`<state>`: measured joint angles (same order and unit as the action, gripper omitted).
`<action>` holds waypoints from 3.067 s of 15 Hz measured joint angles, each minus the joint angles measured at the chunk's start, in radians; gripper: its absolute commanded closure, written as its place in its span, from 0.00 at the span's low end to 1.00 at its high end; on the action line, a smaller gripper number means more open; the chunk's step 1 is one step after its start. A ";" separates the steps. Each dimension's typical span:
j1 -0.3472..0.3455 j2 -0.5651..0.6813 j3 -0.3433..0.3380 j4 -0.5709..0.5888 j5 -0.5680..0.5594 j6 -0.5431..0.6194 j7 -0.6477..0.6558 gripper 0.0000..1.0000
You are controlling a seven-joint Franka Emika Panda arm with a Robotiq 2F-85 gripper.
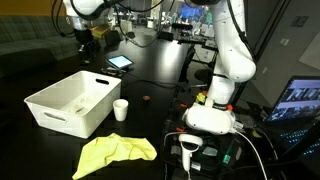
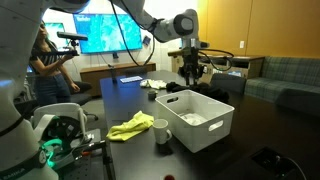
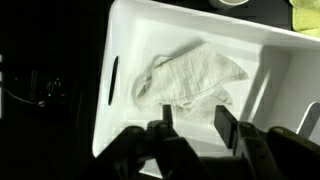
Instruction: Pick up the two cloths and put them in the box, then pick up the seal tape and marker and put them in the cup
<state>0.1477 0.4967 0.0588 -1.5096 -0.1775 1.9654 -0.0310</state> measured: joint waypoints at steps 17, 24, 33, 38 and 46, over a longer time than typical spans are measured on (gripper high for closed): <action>-0.197 -0.117 -0.063 -0.515 0.104 0.104 -0.045 0.00; -0.261 -0.094 -0.077 -0.741 0.247 0.380 -0.052 0.00; -0.315 -0.003 -0.078 -0.828 0.353 0.597 -0.052 0.00; -0.346 0.007 -0.095 -0.851 0.359 0.672 -0.051 0.00; -0.366 0.020 -0.102 -0.846 0.358 0.713 -0.052 0.00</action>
<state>-0.2185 0.5164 -0.0432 -2.3559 0.1808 2.6781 -0.0829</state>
